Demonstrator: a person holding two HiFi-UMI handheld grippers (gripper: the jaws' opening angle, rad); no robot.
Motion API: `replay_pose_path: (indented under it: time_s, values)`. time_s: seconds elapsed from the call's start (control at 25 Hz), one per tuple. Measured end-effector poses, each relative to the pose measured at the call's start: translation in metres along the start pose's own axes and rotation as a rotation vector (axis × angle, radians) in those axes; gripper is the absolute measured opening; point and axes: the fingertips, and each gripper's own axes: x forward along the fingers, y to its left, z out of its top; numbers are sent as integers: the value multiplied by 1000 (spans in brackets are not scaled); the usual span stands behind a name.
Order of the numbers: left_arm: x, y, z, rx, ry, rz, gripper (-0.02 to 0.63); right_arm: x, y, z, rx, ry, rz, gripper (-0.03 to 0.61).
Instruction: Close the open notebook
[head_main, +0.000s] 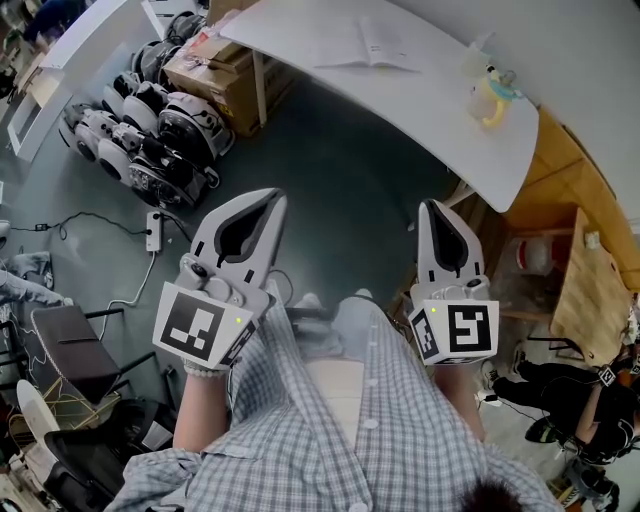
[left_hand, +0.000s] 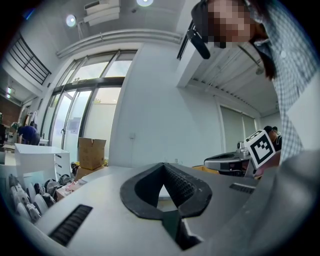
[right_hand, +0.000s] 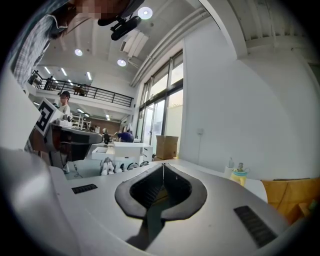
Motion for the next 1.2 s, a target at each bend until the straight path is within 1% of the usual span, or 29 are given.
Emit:
replay_pose_path:
  time_s: [0.32, 0.52, 0.64, 1.04, 1.2]
  values:
    - [-2, 6, -3, -17, -3, 21, 6, 7, 0, -4, -11, 15, 19, 20]
    - [8, 11, -4, -10, -4, 41, 6, 23, 0, -5, -72, 12, 59, 18]
    - [18, 15, -2, -10, -6, 48, 6, 35, -4, -2, -85, 0, 70, 18]
    - [62, 28, 13, 22, -30, 74, 6, 77, -44, 9, -71, -29, 71, 18]
    - [77, 33, 18, 26, -34, 86, 6, 93, -57, 16, -57, -51, 85, 18]
